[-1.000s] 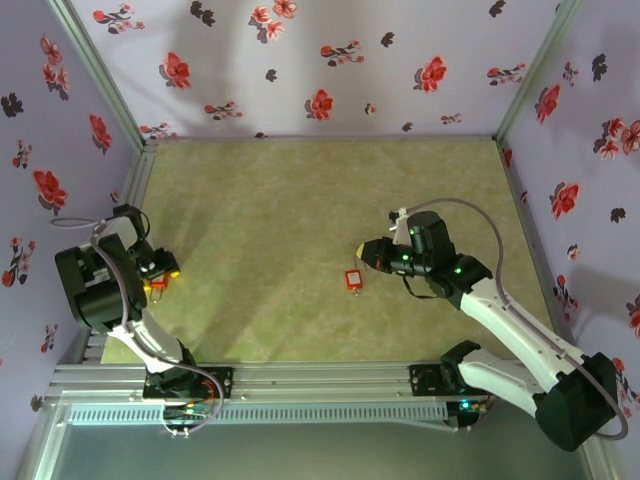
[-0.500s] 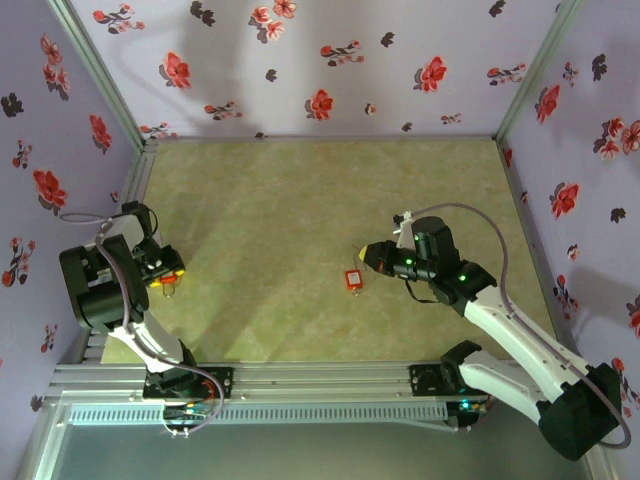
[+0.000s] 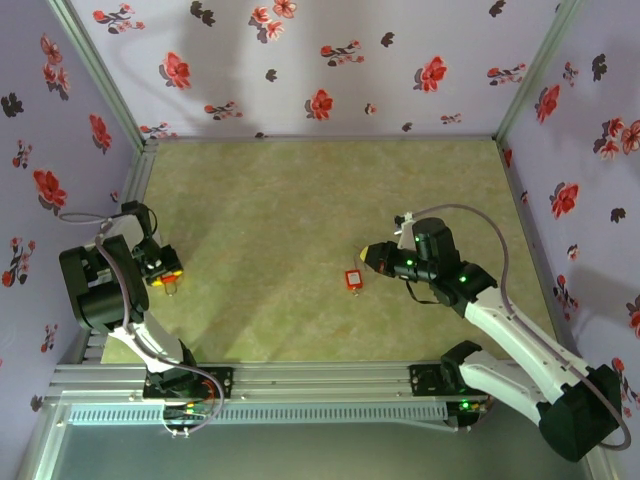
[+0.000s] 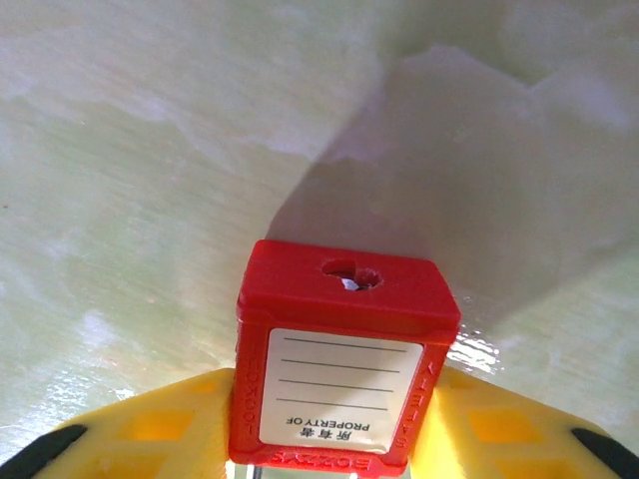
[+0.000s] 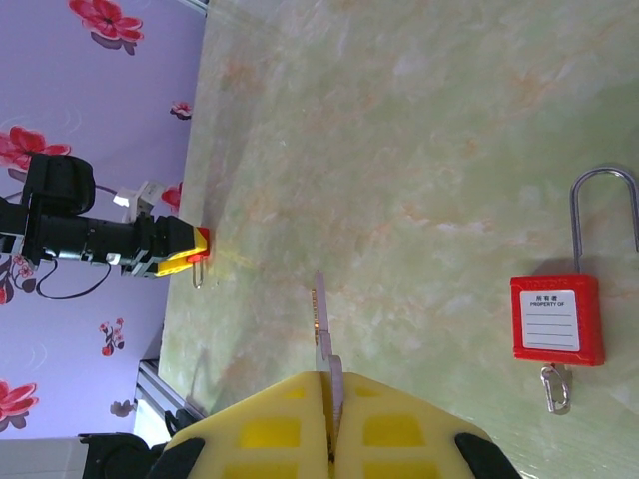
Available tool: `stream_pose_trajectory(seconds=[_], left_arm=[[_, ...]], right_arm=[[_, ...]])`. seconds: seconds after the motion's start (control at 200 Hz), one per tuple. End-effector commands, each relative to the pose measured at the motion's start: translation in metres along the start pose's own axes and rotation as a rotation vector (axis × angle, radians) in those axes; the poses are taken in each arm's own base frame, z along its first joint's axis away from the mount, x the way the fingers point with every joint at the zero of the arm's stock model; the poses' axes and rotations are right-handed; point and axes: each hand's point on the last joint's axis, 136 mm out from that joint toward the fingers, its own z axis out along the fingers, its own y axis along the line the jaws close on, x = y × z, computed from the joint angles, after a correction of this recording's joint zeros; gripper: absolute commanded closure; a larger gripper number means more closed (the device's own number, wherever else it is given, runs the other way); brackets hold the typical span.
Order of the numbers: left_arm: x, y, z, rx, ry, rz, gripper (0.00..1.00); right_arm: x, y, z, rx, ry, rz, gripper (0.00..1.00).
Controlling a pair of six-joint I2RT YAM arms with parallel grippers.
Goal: Unlock with the key
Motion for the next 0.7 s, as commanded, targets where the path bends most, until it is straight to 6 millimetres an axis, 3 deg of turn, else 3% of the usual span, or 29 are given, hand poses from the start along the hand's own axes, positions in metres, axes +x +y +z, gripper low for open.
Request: stream_pose_trajectory(seconds=[0.0, 0.06, 0.135, 0.255, 0.5, 0.695], left_arm=[[-0.001, -0.011, -0.005, 0.067, -0.011, 0.012, 0.71], [-0.001, -0.012, -0.005, 0.073, -0.012, 0.013, 0.67], [-0.001, -0.012, -0.005, 0.073, -0.017, 0.013, 0.5], [-0.005, -0.01, -0.007, 0.061, -0.032, 0.009, 0.35], [-0.006, 0.003, -0.007, -0.014, -0.025, 0.029, 0.35], [-0.008, -0.002, 0.002, -0.026, 0.003, 0.067, 0.37]], right_arm=[[-0.003, -0.001, -0.003, -0.001, -0.024, 0.001, 1.0], [-0.003, -0.001, -0.003, 0.001, -0.024, 0.003, 1.0], [-0.003, -0.001, -0.003, 0.0, -0.026, 0.002, 1.0], [-0.003, -0.002, -0.003, 0.0, -0.026, 0.004, 1.0], [-0.002, -0.002, -0.003, -0.001, -0.025, 0.005, 1.0], [-0.004, -0.001, -0.002, -0.006, -0.026, 0.008, 1.0]])
